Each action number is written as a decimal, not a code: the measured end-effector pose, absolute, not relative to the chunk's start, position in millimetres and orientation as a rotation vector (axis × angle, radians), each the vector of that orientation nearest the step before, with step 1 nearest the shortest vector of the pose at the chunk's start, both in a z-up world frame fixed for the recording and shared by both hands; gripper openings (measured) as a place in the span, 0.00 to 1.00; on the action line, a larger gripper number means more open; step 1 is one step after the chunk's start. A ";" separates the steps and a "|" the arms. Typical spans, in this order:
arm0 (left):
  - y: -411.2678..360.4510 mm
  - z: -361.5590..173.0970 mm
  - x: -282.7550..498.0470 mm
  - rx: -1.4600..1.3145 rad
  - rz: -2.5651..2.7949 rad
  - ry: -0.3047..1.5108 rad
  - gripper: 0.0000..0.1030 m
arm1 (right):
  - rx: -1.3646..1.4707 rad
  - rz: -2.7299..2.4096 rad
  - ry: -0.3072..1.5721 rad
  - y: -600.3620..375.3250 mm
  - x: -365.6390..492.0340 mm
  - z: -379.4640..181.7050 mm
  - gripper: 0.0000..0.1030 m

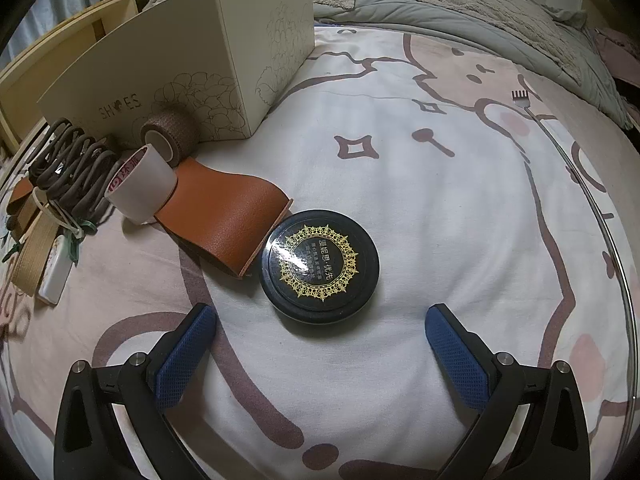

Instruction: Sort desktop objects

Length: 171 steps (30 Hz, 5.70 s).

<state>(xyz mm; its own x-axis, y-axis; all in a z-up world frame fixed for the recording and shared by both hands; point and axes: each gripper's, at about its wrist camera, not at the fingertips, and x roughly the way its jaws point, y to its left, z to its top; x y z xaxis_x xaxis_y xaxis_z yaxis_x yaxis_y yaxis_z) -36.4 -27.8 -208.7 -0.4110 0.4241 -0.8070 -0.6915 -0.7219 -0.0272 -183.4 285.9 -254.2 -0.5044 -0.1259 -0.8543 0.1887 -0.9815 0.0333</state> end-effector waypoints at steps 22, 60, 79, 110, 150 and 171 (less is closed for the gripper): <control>-41.2 -206.2 -61.3 -1.149 2.281 0.371 0.59 | 1.457 -2.575 0.096 284.5 -183.4 -253.8 1.00; -48.0 -231.3 -66.9 -1.226 2.347 0.372 0.83 | 1.365 -2.561 0.277 277.9 -187.9 -237.6 0.50; -29.5 -214.5 -68.2 -1.188 2.247 0.339 0.24 | 1.351 -2.584 0.258 277.9 -183.4 -240.6 0.50; -31.7 -201.8 -79.2 -1.217 2.285 0.320 0.17 | 1.344 -2.631 0.241 286.0 -185.6 -213.9 0.49; -9.5 -120.5 -90.6 -0.984 2.489 0.306 0.17 | 1.135 -2.531 0.298 202.1 -157.8 -129.8 0.49; -11.6 -66.2 -129.4 -0.852 2.703 0.167 0.17 | 1.025 -2.594 0.263 185.1 -148.8 -65.1 0.49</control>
<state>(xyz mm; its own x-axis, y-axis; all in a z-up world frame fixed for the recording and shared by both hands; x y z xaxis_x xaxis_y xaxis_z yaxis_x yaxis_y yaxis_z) -129.4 -11.6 -66.2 -0.7785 0.2488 -0.5762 -0.3180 -0.9479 0.0203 -148.8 185.1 -65.1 -0.6826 -0.2424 -0.6894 0.3758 -0.9255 -0.0466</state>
